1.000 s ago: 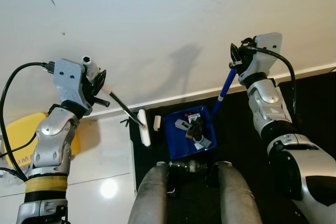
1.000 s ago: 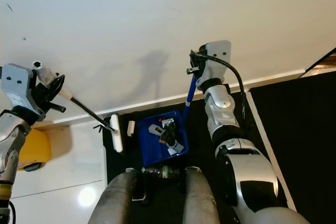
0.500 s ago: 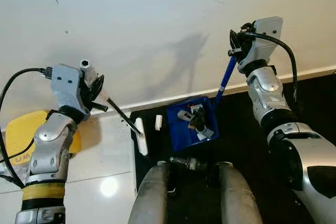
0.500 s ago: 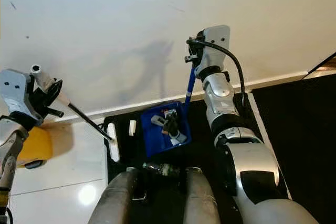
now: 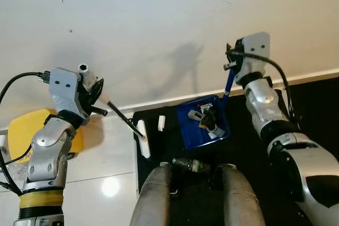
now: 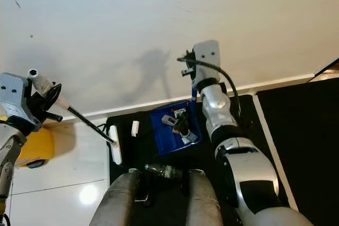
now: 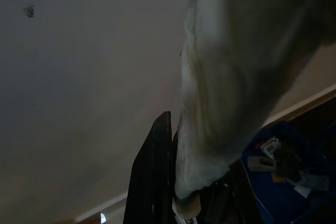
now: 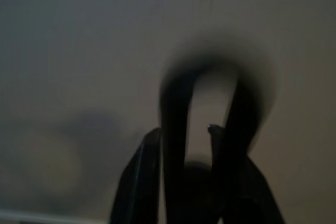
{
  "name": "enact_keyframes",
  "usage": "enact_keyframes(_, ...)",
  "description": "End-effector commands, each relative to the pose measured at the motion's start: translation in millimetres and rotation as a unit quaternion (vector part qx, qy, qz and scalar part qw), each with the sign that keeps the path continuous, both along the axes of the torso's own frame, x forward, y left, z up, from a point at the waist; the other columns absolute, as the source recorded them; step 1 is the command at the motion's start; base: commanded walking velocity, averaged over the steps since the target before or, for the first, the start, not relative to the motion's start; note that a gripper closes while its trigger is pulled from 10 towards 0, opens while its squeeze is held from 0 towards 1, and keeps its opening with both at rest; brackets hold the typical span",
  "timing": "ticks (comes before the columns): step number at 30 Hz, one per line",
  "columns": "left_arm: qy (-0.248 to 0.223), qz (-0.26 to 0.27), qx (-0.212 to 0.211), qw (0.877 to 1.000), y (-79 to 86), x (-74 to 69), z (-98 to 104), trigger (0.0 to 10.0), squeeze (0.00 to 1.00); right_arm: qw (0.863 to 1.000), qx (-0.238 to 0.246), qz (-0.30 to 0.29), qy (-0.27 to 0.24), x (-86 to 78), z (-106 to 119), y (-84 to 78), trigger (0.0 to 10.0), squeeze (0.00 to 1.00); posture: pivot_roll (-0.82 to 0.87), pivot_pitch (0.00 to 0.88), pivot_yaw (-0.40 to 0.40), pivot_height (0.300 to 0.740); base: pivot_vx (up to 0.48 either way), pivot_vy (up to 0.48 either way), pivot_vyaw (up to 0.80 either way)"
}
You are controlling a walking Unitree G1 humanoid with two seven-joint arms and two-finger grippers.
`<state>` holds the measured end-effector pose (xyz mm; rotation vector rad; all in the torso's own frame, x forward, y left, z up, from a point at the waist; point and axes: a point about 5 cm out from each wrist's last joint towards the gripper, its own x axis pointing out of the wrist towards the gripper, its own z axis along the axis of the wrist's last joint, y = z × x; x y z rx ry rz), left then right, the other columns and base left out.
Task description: Sweep floor
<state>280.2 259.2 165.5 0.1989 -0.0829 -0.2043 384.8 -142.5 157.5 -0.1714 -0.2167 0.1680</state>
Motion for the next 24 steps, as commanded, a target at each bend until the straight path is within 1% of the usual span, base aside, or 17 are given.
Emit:
enact_keyframes(1,0.0,0.014,0.011,1.0,10.3,-5.8,3,10.0,0.0,0.999,0.001,0.0,0.045,-7.4,-24,1.2,10.0,1.0,0.27,0.338,0.118,0.74,0.0,0.0,0.0)
enact_keyframes(2,0.0,0.014,0.011,1.0,10.3,-5.8,3,10.0,0.0,0.999,0.001,0.0,0.045,-7.4,-24,1.2,10.0,1.0,0.27,0.338,0.118,0.74,0.0,0.0,0.0)
enact_keyframes(4,0.0,0.015,0.01,1.0,9.8,-4.9,2,10.0,0.0,0.999,0.007,-0.01,0.043,-6.8,-22,-5.1,10.0,1.0,0.26,0.335,0.112,0.74,0.0,0.0,0.0)
enact_keyframes(7,0.0,0.015,0.01,1.0,9.7,-4.7,2,10.0,0.0,0.999,0.008,-0.013,0.043,-6.4,-22,-6.4,10.0,1.0,0.26,0.335,0.112,0.74,0.0,0.0,0.0)
enact_keyframes(10,-0.003,0.016,0.004,1.0,7.5,-2.0,1,10.0,0.0,0.999,0.012,-0.022,0.03,-4.6,-15,-15.0,10.0,1.0,0.23,0.321,0.099,0.74,0.0,0.0,0.0)
enact_keyframes(12,-0.003,0.016,0.003,1.0,6.9,-1.4,1,10.0,0.0,0.999,0.011,-0.025,0.026,-4.3,-13,-17.1,10.0,1.0,0.23,0.32,0.098,0.74,0.0,0.0,0.0)
enact_keyframes(13,-0.005,0.017,-0.003,1.0,4.5,0.8,-1,10.0,0.0,0.999,0.004,-0.042,0.018,-3.2,-9,-24.2,10.0,1.0,0.21,0.309,0.091,0.74,0.0,0.0,0.0)
enact_keyframes(15,-0.006,0.017,-0.005,1.0,3.5,1.6,-1,10.0,0.0,0.999,0.0,-0.05,0.016,-2.8,-7,-27.0,10.0,1.0,0.21,0.309,0.091,0.74,0.0,0.0,0.0)
enact_keyframes(16,-0.006,0.016,-0.008,1.0,2.2,2.6,-2,10.0,0.0,0.998,0.001,-0.058,0.014,-2.4,-6,-30.5,10.0,0.0,0.2,0.302,0.087,0.74,0.0,0.0,0.0)
enact_keyframes(17,-0.007,0.015,-0.011,1.0,0.1,4.4,-3,10.0,0.0,0.997,-0.007,-0.079,0.011,-2.1,-4,-37.0,10.0,0.0,0.19,0.297,0.084,0.74,0.0,0.0,0.0)
enact_keyframes(18,-0.008,0.015,-0.013,1.0,-1.0,5.4,-3,10.0,0.0,0.996,-0.002,-0.09,0.008,-2.2,-3,-41.2,10.0,0.0,0.18,0.291,0.082,0.74,0.0,0.0,0.0)
enact_keyframes(21,-0.009,0.014,-0.017,1.0,-3.0,7.2,-4,10.0,0.0,0.994,0.007,-0.11,0.007,-3.0,-2,-48.7,10.0,0.0,0.17,0.284,0.079,0.74,0.0,0.0,0.0)
enact_keyframes(23,-0.01,0.013,-0.021,1.0,-4.6,8.4,-6,10.0,0.0,0.992,0.021,-0.122,0.009,-4.1,-3,-54.7,10.0,0.0,0.16,0.272,0.073,0.74,0.0,0.0,0.0)
enact_keyframes(24,-0.01,0.013,-0.021,1.0,-4.6,8.4,-6,10.0,0.0,0.992,0.021,-0.122,0.009,-4.1,-3,-54.7,10.0,0.0,0.16,0.272,0.073,0.74,0.0,0.0,0.0)
